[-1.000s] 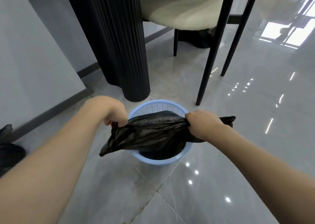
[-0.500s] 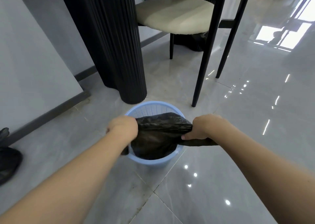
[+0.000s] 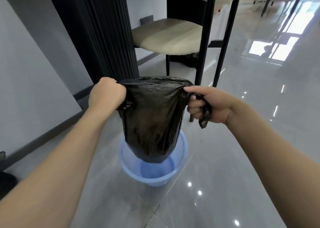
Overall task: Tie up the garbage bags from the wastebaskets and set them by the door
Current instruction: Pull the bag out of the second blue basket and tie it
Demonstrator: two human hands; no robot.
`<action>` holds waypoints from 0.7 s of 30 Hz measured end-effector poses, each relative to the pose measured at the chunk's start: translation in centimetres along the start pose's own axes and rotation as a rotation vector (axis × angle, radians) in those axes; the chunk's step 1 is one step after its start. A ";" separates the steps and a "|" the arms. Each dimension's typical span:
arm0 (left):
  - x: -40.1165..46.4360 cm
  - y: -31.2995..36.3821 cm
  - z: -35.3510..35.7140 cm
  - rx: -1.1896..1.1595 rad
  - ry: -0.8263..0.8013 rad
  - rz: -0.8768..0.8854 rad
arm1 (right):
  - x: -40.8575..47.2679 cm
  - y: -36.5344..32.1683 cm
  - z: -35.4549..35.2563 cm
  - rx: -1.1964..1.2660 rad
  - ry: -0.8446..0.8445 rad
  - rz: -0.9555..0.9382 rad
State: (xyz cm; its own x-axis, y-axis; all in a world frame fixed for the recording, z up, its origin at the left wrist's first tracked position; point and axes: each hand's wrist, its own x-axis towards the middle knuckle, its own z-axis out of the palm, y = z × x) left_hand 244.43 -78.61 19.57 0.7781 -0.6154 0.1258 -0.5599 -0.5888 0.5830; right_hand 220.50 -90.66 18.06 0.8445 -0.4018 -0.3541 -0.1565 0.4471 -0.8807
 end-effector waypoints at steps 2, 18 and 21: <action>-0.8 3.0 -1.6 -0.142 0.024 0.073 | -1.1 -1.6 0.1 0.149 -0.011 -0.105; -12.6 13.9 8.3 0.259 -0.314 0.581 | -11.7 -1.3 -12.1 -0.001 0.415 -0.014; -15.3 13.1 14.2 0.490 -0.544 0.570 | -10.7 3.0 -16.0 -0.416 0.637 0.274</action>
State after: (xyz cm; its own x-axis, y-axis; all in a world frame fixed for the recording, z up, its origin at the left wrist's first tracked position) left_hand 221.17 -84.36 13.83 0.1768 -0.9683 -0.1765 -0.9711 -0.2008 0.1290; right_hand 202.82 -97.77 14.15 0.3139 -0.7551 -0.5756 -0.5995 0.3124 -0.7369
